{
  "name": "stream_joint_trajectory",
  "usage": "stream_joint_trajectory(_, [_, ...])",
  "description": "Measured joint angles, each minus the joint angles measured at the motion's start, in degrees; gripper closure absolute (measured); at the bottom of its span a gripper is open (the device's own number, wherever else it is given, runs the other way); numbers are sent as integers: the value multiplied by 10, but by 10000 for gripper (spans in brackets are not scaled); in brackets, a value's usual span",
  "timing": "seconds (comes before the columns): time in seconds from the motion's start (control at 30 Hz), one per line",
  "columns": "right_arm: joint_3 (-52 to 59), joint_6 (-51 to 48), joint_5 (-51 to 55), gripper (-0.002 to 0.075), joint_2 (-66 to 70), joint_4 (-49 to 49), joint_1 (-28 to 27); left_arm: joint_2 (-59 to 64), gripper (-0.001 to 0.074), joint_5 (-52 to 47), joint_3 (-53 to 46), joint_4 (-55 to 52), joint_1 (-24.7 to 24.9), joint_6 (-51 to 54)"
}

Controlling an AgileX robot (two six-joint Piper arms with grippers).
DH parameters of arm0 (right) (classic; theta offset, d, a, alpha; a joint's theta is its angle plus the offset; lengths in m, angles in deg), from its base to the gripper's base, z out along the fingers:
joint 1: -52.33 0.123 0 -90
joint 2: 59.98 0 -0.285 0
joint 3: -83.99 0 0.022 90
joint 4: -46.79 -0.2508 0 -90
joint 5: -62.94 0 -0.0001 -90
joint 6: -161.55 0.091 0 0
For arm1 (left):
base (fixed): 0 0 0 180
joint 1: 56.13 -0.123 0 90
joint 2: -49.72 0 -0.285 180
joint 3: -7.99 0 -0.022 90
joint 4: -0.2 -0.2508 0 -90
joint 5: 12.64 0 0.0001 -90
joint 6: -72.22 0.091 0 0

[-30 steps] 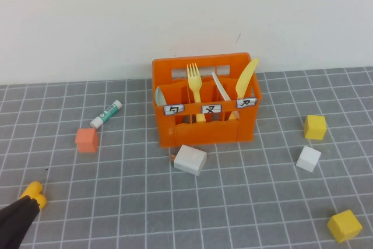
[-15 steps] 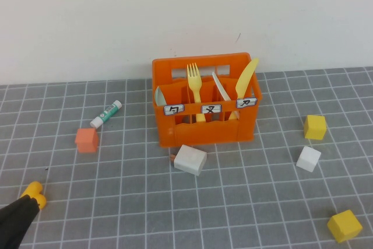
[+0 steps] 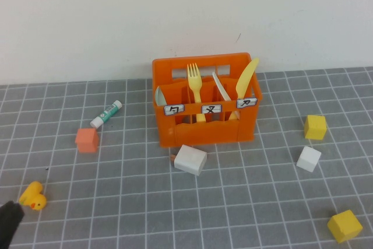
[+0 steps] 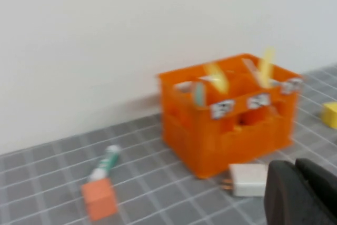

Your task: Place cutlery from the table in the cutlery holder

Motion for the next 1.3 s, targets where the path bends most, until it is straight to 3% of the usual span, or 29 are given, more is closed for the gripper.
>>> stream_joint_trajectory(0.23, [4, 0, 1, 727, 0, 0, 0, -66, 735, 60, -105, 31, -134, 0])
stream_joint_trajectory(0.4, [4, 0, 2, 727, -1, 0, 0, -82, 735, 14, -120, 62, -202, 1])
stream_joint_trajectory(0.57, [5, 0, 2, 727, -1, 0, 0, -82, 735, -74, -121, 72, -208, 7])
stream_joint_trajectory(1.13, [5, 0, 2, 727, -1, 0, 0, -83, 735, -82, -120, 76, -192, -26])
stream_joint_trajectory(1.3, [5, 0, 2, 727, -1, 0, 0, -83, 735, -83, -120, 77, -209, -22])
